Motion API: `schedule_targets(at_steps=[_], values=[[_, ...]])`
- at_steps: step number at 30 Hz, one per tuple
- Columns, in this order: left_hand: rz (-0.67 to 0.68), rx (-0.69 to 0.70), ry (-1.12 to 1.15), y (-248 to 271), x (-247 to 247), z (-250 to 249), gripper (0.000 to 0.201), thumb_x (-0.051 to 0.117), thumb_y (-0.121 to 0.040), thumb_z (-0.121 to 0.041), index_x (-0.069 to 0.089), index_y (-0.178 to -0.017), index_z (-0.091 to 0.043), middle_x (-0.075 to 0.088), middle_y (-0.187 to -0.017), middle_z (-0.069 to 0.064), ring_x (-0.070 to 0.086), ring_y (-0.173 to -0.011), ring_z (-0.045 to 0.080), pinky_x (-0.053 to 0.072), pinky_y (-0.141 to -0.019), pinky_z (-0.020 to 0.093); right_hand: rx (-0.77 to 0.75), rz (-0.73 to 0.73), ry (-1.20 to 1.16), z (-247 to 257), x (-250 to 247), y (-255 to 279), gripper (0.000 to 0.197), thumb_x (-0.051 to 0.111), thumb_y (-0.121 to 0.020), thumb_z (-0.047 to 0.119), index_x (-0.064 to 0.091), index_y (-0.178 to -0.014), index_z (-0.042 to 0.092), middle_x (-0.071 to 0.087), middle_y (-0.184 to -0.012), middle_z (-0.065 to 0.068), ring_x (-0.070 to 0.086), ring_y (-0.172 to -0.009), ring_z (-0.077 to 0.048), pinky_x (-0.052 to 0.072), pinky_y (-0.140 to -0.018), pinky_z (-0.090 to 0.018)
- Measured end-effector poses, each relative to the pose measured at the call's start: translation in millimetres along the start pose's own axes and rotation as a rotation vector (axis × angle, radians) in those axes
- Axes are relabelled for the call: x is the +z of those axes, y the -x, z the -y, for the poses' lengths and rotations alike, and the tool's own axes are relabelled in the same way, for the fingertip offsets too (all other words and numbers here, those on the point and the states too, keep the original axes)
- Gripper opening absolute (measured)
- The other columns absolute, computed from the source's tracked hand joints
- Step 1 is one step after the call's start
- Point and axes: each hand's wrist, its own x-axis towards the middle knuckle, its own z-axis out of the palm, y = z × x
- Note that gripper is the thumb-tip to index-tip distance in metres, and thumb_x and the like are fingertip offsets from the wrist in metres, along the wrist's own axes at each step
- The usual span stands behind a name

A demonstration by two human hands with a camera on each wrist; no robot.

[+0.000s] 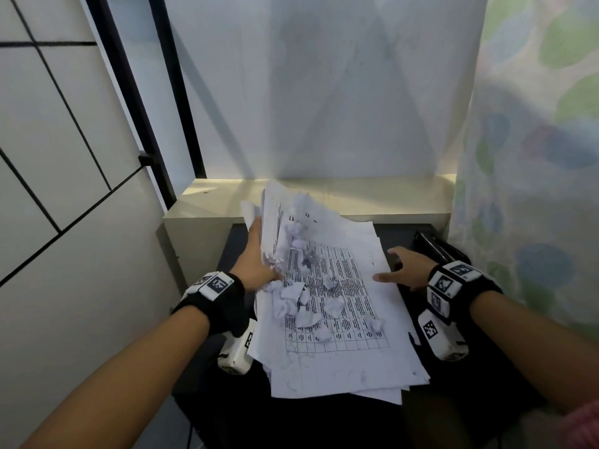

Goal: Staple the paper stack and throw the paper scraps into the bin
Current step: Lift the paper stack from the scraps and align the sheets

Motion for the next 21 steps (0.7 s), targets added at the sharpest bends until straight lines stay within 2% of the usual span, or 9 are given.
schedule_targets(at_steps=[2,6,9,11,13,14,18,20,21], values=[[-0.006,0.001,0.012,0,-1,-2,0.114,0.07,-0.072,0.011,-0.009,-0.15,-0.018,0.018,-0.148,-0.006,0.023,-0.13,0.004,0.027,-0.101,0.015,0.032,0.005,-0.176,-10,-3,-4,0.088,0.07,-0.078,0.039,0.023,-0.145,0.007,0.043,-0.14,-0.015,0.055,-0.112,-0.028,0.056,-0.076,-0.037],[-0.016,0.009,0.037,0,1,0,0.115,0.072,-0.074,0.007,-0.011,-0.15,-0.018,0.017,-0.141,-0.013,0.02,-0.132,0.002,0.021,-0.101,0.014,0.072,-0.005,-0.445,-14,3,-11,0.09,0.077,-0.074,0.023,0.026,-0.144,0.001,0.05,-0.127,-0.019,0.059,-0.09,-0.023,0.056,-0.072,-0.032],[-0.026,0.028,0.054,-3,3,1,0.115,0.071,-0.075,0.005,-0.012,-0.15,-0.019,0.011,-0.156,-0.004,0.018,-0.14,0.009,0.018,-0.106,0.02,0.062,-0.034,-0.449,-7,10,-15,0.079,0.082,-0.067,0.027,0.048,-0.127,-0.011,0.059,-0.105,-0.028,0.055,-0.086,-0.023,0.049,-0.067,-0.029],[-0.022,0.03,0.061,-3,1,-1,0.114,0.07,-0.076,0.006,-0.012,-0.15,-0.02,0.01,-0.158,-0.002,0.02,-0.136,0.004,0.02,-0.105,0.019,0.07,-0.099,-0.41,-8,16,-25,0.101,0.087,-0.042,0.052,0.056,-0.109,-0.017,0.06,-0.086,-0.028,0.052,-0.077,-0.021,0.043,-0.066,-0.032],[-0.019,0.043,0.064,-4,1,-2,0.112,0.069,-0.077,0.007,-0.012,-0.151,-0.021,0.01,-0.158,-0.003,0.02,-0.131,0.0,0.022,-0.103,0.016,0.024,-0.122,-0.424,-24,25,-54,0.131,0.078,-0.009,0.073,0.056,-0.1,-0.019,0.066,-0.088,-0.032,0.063,-0.076,-0.027,0.049,-0.068,-0.038],[-0.021,0.054,0.055,-5,0,-3,0.112,0.068,-0.078,0.006,-0.012,-0.151,-0.021,0.009,-0.159,-0.003,0.02,-0.132,0.001,0.021,-0.102,0.016,0.008,-0.104,-0.434,-29,29,-63,0.136,0.075,-0.003,0.075,0.056,-0.099,-0.02,0.066,-0.096,-0.035,0.067,-0.082,-0.033,0.053,-0.073,-0.043],[-0.03,0.053,0.059,-9,-2,-2,0.111,0.069,-0.077,0.007,-0.009,-0.151,-0.021,0.015,-0.158,0.0,0.023,-0.13,0.001,0.022,-0.103,0.018,-0.012,-0.017,-0.487,-26,24,-60,0.13,0.085,-0.011,0.064,0.053,-0.104,-0.021,0.056,-0.113,-0.039,0.064,-0.085,-0.03,0.049,-0.081,-0.036],[-0.037,0.044,0.09,-13,-5,-1,0.115,0.071,-0.075,0.007,-0.009,-0.151,-0.023,0.017,-0.158,0.003,0.027,-0.139,0.013,0.026,-0.107,0.026,-0.003,-0.006,-0.518,-11,15,-42,0.101,0.09,-0.037,0.051,0.059,-0.104,-0.017,0.065,-0.103,-0.034,0.067,-0.089,-0.034,0.055,-0.084,-0.036],[-0.041,0.044,0.101,-14,-6,-2,0.116,0.072,-0.073,0.008,-0.009,-0.151,-0.024,0.017,-0.158,0.004,0.027,-0.142,0.018,0.026,-0.109,0.029,-0.006,-0.014,-0.524,-4,11,-35,0.075,0.087,-0.055,0.041,0.063,-0.099,-0.014,0.067,-0.089,-0.026,0.066,-0.075,-0.026,0.055,-0.07,-0.027]])
